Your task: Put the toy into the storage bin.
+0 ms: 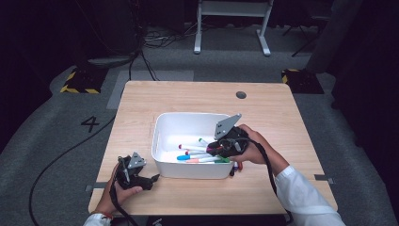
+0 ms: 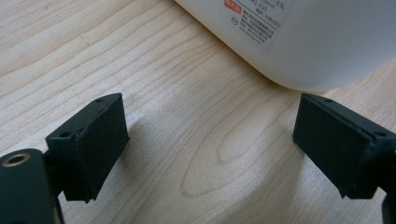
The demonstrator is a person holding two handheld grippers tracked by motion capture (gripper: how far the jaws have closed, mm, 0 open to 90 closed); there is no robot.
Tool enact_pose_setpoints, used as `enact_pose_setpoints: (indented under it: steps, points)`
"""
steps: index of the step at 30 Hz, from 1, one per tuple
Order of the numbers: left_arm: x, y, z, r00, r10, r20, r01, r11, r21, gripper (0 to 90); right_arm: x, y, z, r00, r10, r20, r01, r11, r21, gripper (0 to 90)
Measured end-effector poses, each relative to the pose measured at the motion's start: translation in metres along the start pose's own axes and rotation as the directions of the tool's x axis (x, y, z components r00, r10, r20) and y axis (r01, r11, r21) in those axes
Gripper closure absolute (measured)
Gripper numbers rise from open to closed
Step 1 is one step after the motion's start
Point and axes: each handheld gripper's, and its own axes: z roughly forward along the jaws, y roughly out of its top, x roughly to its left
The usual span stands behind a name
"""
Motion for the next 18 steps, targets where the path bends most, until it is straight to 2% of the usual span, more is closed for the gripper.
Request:
enact_pose_setpoints:
  steps: [3, 8, 12, 18]
  points:
    - [0.0000, 0.0000, 0.0000, 1.0000, 0.000, 0.002, 0.000, 1.0000, 0.001, 10.2, 0.0056, 0.0007, 0.0005, 0.9994, -0.022, -0.026, 0.022, 1.000, -0.003, 75.0]
    - [-0.0001, 0.0000, 0.0000, 1.0000, 0.000, 0.001, 0.000, 1.0000, 0.000, 10.3, 0.0085, 0.0011, 0.0037, 0.9991, -0.026, -0.033, 0.026, 1.000, 0.006, 75.0]
    - [0.0000, 0.0000, 0.0000, 1.0000, 0.000, 0.000, 0.000, 1.0000, 0.000, 10.3, 0.0066, -0.0003, 0.0047, 0.9994, -0.012, -0.031, 0.013, 1.000, 0.005, 67.8]
    - [0.0000, 0.0000, 0.0000, 1.0000, 0.000, 0.000, 0.000, 1.0000, 0.000, 10.3, 0.0027, -0.0035, -0.0042, 0.9993, 0.020, 0.032, -0.019, 0.999, -0.035, 58.8]
